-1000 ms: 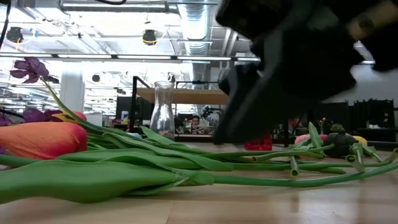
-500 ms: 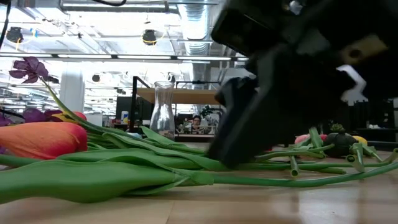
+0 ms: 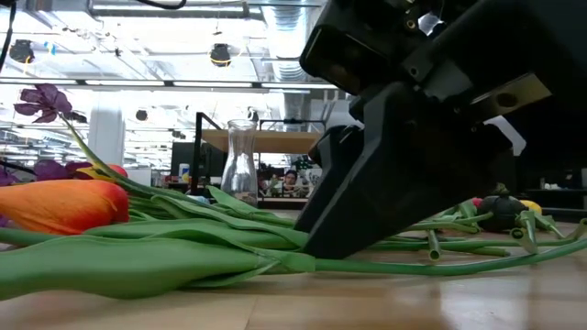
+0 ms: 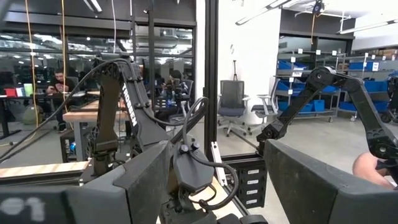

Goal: Pick and place flowers into a vace then onto a shelf
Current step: Put the orange tulip into the transparent vase

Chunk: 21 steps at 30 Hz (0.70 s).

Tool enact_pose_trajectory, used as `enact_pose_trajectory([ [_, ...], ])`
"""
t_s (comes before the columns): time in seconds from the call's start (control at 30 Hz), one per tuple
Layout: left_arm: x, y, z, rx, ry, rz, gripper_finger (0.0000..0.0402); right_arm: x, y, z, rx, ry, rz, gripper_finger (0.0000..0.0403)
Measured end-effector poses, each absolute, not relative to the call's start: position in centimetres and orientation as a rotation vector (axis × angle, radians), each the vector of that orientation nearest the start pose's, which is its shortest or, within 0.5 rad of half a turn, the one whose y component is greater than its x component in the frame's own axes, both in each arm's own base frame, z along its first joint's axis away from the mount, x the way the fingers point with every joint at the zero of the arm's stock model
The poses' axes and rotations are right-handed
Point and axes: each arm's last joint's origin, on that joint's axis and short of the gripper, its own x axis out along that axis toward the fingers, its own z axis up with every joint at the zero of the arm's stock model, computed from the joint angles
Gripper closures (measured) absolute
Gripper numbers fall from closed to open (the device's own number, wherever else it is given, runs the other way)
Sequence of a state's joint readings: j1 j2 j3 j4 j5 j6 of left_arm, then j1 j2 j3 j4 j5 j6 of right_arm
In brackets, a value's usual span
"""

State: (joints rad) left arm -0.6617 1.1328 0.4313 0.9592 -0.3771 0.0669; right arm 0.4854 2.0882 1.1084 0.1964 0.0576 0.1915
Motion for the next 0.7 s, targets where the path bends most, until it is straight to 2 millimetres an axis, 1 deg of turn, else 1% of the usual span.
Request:
enact_pose_trajectory([
  [0.1, 18.4, -13.0, 25.4, -0.062, -0.234, -0.275, 0.0148, 36.0, 18.7, 9.5, -0.029, 0.794, 0.328, 0.0262],
  [0.47, 18.4, -13.0, 25.4, -0.066, -0.233, -0.276, 0.0148, 36.2, 18.6, 9.5, -0.001, 0.777, 0.322, 0.0345],
  [0.6, 18.4, -13.0, 25.4, -0.067, -0.233, -0.276, 0.0148, 36.2, 18.7, 9.8, 0.008, 0.777, 0.345, 0.0378],
  [0.7, 18.4, -13.0, 25.4, -0.067, -0.233, -0.276, 0.0148, 36.3, 18.9, 10.5, 0.025, 0.778, 0.389, 0.0394],
])
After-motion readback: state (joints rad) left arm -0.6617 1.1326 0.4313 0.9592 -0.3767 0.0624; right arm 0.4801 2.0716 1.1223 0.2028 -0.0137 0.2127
